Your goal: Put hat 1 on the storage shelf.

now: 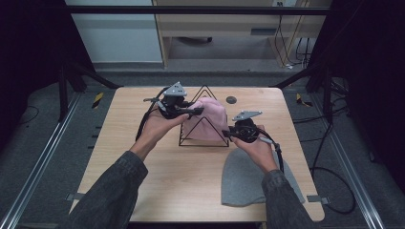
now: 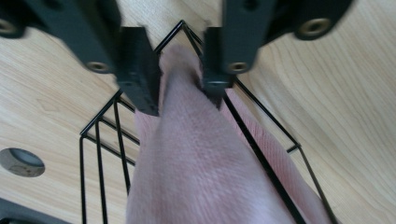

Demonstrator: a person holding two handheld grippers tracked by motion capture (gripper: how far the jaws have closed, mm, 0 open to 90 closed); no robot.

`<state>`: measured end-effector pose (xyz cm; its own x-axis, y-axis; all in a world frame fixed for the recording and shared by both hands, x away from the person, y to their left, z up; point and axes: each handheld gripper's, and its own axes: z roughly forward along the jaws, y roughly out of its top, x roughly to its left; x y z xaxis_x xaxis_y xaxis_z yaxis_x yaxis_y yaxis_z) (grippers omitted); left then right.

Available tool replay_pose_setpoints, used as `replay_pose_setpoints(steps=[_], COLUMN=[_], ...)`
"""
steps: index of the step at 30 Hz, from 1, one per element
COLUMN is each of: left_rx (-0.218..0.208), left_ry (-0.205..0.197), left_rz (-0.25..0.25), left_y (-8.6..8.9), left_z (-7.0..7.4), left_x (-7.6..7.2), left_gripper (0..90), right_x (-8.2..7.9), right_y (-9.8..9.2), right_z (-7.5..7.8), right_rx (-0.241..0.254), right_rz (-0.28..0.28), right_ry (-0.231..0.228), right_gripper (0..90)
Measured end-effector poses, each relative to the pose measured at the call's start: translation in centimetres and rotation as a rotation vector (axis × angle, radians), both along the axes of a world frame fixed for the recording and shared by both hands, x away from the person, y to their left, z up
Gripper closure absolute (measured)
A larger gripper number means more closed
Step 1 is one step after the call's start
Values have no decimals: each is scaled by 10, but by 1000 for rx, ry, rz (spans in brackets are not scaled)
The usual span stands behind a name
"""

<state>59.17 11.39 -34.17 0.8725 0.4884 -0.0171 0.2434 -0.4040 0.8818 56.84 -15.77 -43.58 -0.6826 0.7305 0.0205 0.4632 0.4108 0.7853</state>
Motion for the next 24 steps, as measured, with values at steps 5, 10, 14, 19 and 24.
replay_pose_setpoints(steps=[5, 10, 14, 19, 24], left_rx=[12, 6, -7, 8, 14], left_ry=[5, 18, 28, 5, -14], left_rz=[-3, -5, -6, 8, 14], left_y=[-3, -2, -1, -1, 2], left_z=[-4, -6, -7, -7, -2], left_x=[-1, -2, -2, -9, -16], left_gripper=[684, 668, 617, 477, 381], right_x=[-9, -14, -17, -22, -25], right_y=[-13, -32, -49, -66, -82], right_z=[8, 9, 6, 3, 0], right_rx=[-22, -30, -39, -65, -78], right_rz=[-26, -68, -108, -148, -189], right_ry=[-16, -17, -7, 12, 43], right_gripper=[506, 447, 416, 373, 342])
